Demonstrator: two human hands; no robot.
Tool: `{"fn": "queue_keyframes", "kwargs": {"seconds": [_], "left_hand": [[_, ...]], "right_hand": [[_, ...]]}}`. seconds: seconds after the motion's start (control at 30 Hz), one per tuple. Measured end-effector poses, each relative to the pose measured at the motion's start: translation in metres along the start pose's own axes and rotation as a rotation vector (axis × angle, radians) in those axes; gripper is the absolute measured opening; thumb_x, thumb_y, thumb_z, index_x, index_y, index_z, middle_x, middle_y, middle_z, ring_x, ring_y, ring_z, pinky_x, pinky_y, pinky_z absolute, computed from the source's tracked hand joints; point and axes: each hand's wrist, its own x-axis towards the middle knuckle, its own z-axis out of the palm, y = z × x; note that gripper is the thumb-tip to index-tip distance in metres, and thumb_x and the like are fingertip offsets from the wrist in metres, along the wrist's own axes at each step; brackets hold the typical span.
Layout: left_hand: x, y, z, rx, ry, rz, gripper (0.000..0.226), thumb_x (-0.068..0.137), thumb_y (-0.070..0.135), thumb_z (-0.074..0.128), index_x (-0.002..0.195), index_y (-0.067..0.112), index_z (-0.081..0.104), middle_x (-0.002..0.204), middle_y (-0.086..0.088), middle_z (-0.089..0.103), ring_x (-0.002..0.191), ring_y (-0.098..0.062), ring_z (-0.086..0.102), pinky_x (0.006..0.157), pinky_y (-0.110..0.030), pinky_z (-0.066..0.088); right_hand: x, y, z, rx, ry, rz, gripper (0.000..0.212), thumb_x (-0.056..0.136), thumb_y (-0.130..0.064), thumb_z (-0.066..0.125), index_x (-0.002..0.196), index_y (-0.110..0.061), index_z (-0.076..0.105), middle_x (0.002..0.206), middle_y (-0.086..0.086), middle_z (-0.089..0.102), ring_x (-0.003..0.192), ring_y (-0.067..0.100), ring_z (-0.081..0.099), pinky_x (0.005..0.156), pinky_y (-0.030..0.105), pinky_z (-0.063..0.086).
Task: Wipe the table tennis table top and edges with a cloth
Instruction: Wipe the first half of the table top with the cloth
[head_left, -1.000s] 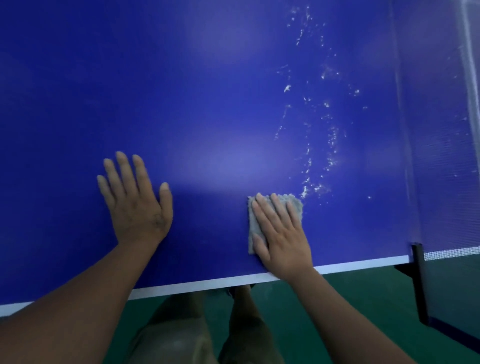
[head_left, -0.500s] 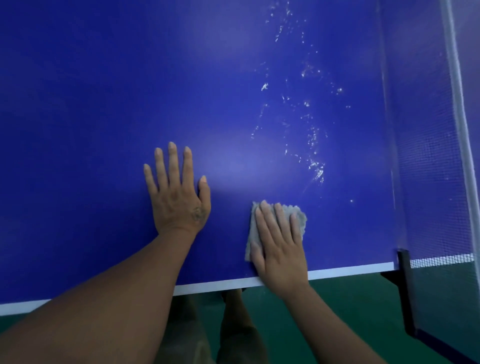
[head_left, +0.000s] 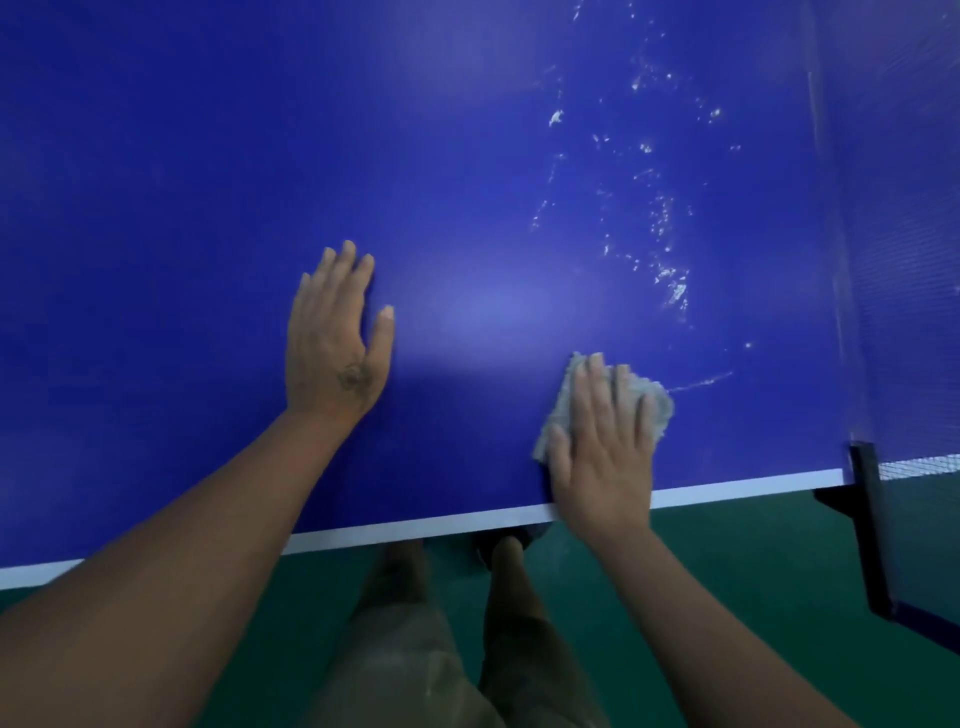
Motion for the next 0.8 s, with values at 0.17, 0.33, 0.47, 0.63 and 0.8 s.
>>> {"fn": "queue_keyframes", "kwargs": {"seconds": [0.17, 0.33, 0.47, 0.63, 0.8], "left_hand": [[0.005, -0.039, -0.025, 0.165, 0.047, -0.077, 0.054, 0.116, 0.031, 0.039, 0.166, 0.01, 0.038, 0.177, -0.007, 0.026, 0.166, -0.024, 0.015, 0.136, -0.047, 0.009], [0.005, -0.042, -0.02, 0.242, 0.069, -0.048, 0.053, 0.116, 0.029, 0.033, 0.165, 0.008, 0.038, 0.177, -0.011, 0.027, 0.166, -0.028, 0.017, 0.135, -0.049, 0.011], [0.007, -0.029, -0.011, 0.264, 0.073, -0.105, 0.055, 0.115, 0.027, 0.029, 0.167, 0.007, 0.032, 0.178, -0.012, 0.02, 0.167, -0.031, 0.011, 0.136, -0.05, 0.006], [0.009, -0.001, 0.009, 0.331, 0.062, -0.21, 0.064, 0.114, 0.039, 0.025, 0.171, 0.01, 0.018, 0.18, -0.016, 0.008, 0.167, -0.036, 0.003, 0.135, -0.056, 0.005], [0.021, 0.031, 0.028, 0.369, 0.039, -0.274, 0.072, 0.113, 0.049, 0.02, 0.172, 0.011, 0.009, 0.18, -0.018, 0.001, 0.166, -0.042, -0.001, 0.133, -0.062, 0.001]], "right_hand": [[0.033, -0.124, 0.022, 0.09, 0.044, -0.041, 0.071, 0.109, -0.041, 0.036, 0.172, -0.017, 0.014, 0.18, 0.003, 0.011, 0.167, 0.026, 0.002, 0.133, 0.059, 0.006], [0.025, -0.174, 0.037, 0.167, 0.034, -0.23, 0.072, 0.111, -0.045, 0.043, 0.172, -0.017, 0.018, 0.18, 0.001, 0.014, 0.167, 0.025, 0.005, 0.133, 0.057, 0.012], [-0.015, -0.112, 0.035, 0.138, 0.039, -0.377, 0.069, 0.111, -0.046, 0.046, 0.171, -0.02, 0.024, 0.179, -0.004, 0.018, 0.166, 0.023, 0.013, 0.132, 0.056, 0.019], [-0.005, 0.013, 0.004, 0.052, 0.056, -0.239, 0.067, 0.109, -0.044, 0.041, 0.171, -0.022, 0.025, 0.178, -0.006, 0.02, 0.166, 0.024, 0.015, 0.132, 0.057, 0.017], [0.044, 0.069, -0.019, 0.031, 0.054, 0.112, 0.068, 0.111, -0.045, 0.033, 0.172, -0.02, 0.017, 0.18, -0.005, 0.014, 0.167, 0.021, 0.004, 0.134, 0.053, 0.007]]}}
